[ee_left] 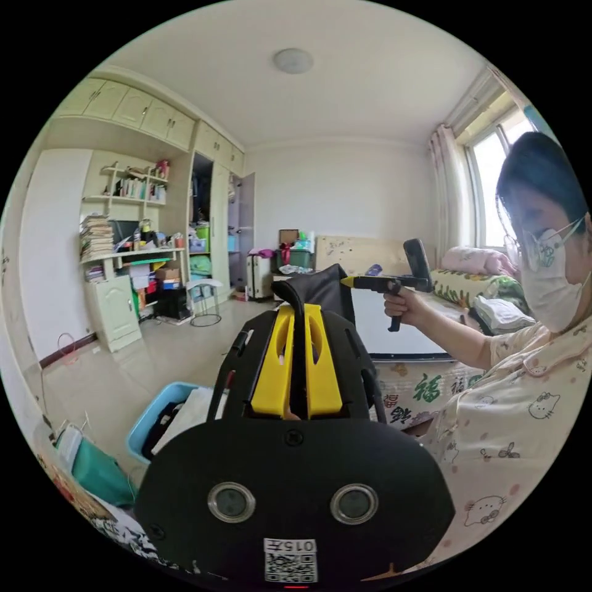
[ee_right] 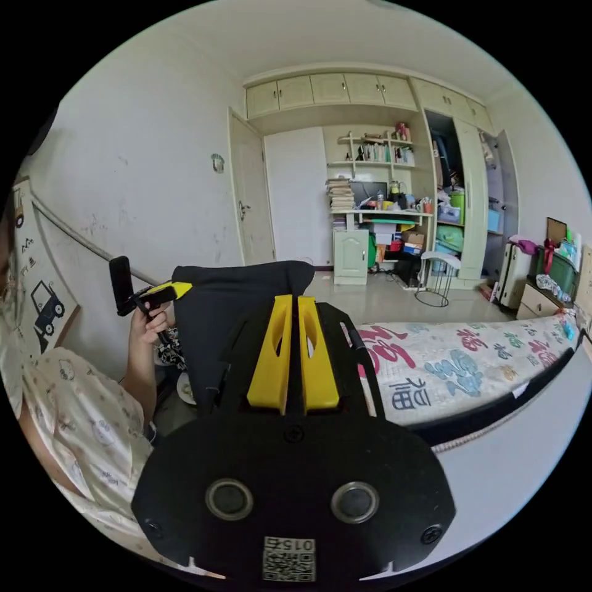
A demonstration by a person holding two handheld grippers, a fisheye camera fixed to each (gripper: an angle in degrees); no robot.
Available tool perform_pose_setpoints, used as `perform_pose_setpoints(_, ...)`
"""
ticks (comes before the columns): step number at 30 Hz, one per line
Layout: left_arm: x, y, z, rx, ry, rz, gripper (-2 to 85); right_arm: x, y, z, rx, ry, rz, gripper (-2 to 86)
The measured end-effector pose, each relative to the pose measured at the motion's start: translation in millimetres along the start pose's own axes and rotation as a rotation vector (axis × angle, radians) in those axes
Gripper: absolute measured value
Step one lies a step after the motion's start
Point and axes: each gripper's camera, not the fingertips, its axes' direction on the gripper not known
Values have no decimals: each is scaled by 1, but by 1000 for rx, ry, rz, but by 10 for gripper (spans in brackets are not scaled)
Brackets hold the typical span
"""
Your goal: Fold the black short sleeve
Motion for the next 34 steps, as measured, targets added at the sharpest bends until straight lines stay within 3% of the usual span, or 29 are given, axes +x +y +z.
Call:
perform_pose_setpoints(3, -55, 32, -24, -25, -137, -100, 12, 6, -32, 103, -144, 5, -19, 7)
perform_pose_setpoints(6, -128, 74, -4, -101, -427, -208, 16, 18, -46, 171, -262, 93, 57, 18)
perform_pose_setpoints(8, -180, 121, 26, -183, -733, -263, 19, 21, -35, 159, -209, 180, 52, 47)
perform_pose_setpoints(10, -219, 152, 43, -266, -858, -348, 20, 22, -12, 129, -142, 225, 16, 54)
perform_pose_setpoints(12, -241, 169, 42, -239, -869, -418, 17, 27, 18, 91, -60, 241, 10, 41)
perform_pose_setpoints(15, -246, 159, 31, -36, -782, -477, 0, 35, 66, 22, 93, 218, 35, 10)
perform_pose_setpoints(18, -230, 111, 44, 148, -548, -480, -7, 29, 98, -50, 325, 198, 137, 0)
perform_pose_setpoints(20, -191, 57, 65, 311, -268, -424, -8, -2, 113, -101, 539, 259, 137, -3)
perform_pose_setpoints(25, -60, -65, 121, 622, 358, -348, -9, -94, 108, -152, 680, 421, 27, -5)
perform_pose_setpoints(29, 77, -187, 185, 594, 991, -347, -7, -159, 105, -162, 660, 449, -114, -6)
perform_pose_setpoints(34, 194, -279, 181, 588, 1439, -245, -6, -221, 118, -182, 619, 577, -237, -5)
